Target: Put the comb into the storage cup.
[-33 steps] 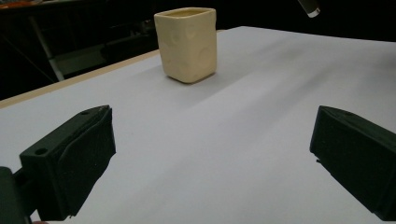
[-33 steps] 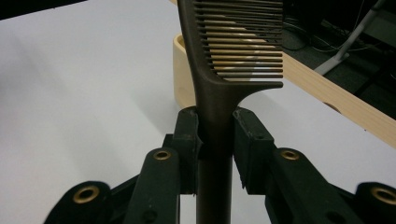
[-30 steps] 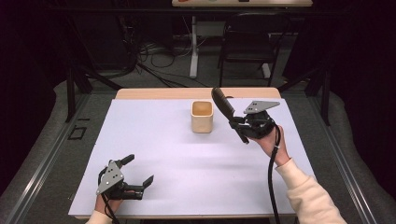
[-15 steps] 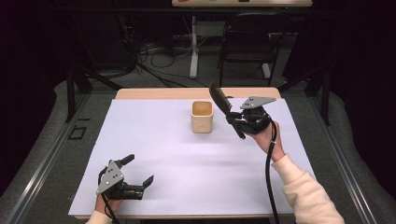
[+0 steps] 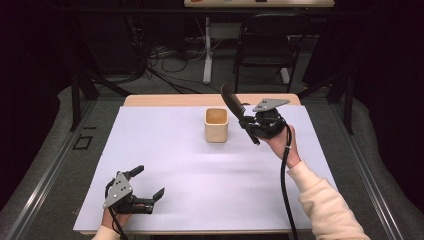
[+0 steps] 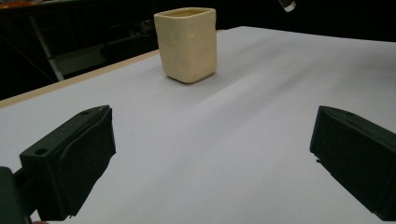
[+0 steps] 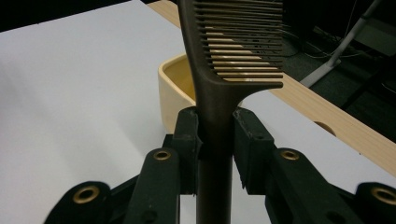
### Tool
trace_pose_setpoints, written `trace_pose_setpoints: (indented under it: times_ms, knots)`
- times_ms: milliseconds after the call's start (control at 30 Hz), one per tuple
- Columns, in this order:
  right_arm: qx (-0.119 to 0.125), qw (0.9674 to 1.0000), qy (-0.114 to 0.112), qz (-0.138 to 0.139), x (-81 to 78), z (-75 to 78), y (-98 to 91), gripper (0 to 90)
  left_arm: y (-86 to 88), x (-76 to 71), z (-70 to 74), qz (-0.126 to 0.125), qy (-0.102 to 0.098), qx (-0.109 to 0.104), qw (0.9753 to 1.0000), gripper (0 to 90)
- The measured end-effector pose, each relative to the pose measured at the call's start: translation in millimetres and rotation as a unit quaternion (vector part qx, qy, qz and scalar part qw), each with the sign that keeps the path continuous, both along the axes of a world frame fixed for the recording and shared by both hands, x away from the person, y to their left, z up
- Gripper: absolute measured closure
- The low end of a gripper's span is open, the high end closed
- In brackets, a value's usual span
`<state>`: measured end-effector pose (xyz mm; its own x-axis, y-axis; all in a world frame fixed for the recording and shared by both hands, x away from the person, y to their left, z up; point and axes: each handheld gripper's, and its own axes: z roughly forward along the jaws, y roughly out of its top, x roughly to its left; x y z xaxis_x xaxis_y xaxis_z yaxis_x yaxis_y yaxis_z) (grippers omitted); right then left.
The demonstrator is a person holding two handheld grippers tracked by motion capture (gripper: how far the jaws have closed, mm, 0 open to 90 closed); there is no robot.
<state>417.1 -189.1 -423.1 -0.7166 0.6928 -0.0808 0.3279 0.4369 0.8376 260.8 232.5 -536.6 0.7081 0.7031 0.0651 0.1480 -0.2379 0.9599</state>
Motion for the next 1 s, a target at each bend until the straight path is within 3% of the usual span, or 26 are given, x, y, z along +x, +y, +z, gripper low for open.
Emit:
trace_pose_setpoints:
  times_ms: [1000]
  knots:
    - [0.017,0.9997,-0.02,-0.002,18.9,7.4,20.7,72.1,0.2,-0.1,-0.1,0.0,-0.001,-0.003,1.0,0.1]
